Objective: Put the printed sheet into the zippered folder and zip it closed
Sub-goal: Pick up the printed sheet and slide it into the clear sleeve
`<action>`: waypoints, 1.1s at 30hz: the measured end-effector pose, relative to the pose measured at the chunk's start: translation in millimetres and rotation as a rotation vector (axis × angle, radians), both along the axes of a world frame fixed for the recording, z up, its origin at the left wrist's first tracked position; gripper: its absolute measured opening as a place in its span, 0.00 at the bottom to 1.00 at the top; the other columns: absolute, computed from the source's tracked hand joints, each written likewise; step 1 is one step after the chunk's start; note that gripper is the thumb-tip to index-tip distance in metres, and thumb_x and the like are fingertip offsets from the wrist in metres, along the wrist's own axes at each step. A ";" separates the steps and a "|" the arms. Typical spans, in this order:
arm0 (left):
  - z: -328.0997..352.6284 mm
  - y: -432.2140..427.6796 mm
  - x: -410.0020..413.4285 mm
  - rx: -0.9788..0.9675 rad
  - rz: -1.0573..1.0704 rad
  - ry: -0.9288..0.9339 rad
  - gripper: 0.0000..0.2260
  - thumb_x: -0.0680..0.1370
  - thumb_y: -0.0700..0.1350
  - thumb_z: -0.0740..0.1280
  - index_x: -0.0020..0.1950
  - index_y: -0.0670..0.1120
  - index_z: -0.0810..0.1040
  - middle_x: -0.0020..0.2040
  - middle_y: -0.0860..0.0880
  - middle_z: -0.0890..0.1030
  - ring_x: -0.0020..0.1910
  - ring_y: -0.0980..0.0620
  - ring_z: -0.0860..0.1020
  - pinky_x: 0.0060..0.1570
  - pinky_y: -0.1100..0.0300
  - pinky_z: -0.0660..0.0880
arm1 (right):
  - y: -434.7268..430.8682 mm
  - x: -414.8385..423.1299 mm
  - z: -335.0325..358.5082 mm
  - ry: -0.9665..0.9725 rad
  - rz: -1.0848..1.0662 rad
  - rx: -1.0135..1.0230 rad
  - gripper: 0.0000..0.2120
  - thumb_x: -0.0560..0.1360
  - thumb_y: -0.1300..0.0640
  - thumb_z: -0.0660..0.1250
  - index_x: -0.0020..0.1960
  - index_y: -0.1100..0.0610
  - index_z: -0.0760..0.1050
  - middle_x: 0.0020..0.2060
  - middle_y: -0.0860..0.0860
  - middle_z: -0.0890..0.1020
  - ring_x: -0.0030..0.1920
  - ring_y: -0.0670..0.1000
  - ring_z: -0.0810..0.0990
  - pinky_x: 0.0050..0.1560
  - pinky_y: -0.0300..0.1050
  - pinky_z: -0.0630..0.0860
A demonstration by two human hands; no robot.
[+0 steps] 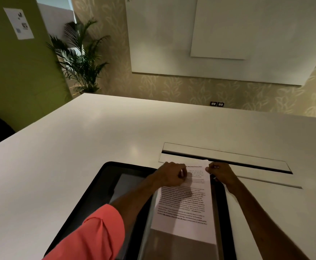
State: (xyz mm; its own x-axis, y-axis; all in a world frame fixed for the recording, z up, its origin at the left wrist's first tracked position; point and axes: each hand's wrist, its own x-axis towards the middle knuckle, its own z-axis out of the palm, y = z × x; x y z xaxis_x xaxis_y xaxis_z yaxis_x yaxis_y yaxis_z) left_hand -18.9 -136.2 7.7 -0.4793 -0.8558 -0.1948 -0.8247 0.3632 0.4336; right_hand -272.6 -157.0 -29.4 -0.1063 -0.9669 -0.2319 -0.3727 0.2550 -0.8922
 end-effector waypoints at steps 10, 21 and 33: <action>0.5 -0.6 25.7 -0.060 -0.013 -0.035 0.11 0.83 0.43 0.69 0.65 0.42 0.82 0.64 0.44 0.84 0.63 0.45 0.82 0.68 0.47 0.77 | 8.6 -19.0 11.4 0.060 0.306 0.057 0.03 0.78 0.64 0.74 0.48 0.64 0.85 0.45 0.55 0.89 0.48 0.55 0.86 0.50 0.45 0.80; -9.5 4.0 24.1 -0.189 -0.003 -0.003 0.13 0.82 0.44 0.71 0.66 0.43 0.81 0.79 0.46 0.70 0.76 0.47 0.71 0.77 0.47 0.70 | -2.0 16.5 12.2 0.152 0.324 -0.181 0.07 0.79 0.59 0.74 0.57 0.55 0.85 0.52 0.51 0.88 0.52 0.51 0.88 0.53 0.50 0.87; -15.1 7.8 21.8 -0.288 -0.066 -0.078 0.09 0.83 0.45 0.67 0.63 0.45 0.79 0.63 0.46 0.79 0.65 0.47 0.75 0.68 0.49 0.72 | 1.4 7.0 21.3 0.300 0.535 -0.144 0.06 0.76 0.63 0.76 0.50 0.54 0.85 0.45 0.49 0.89 0.49 0.47 0.89 0.51 0.41 0.84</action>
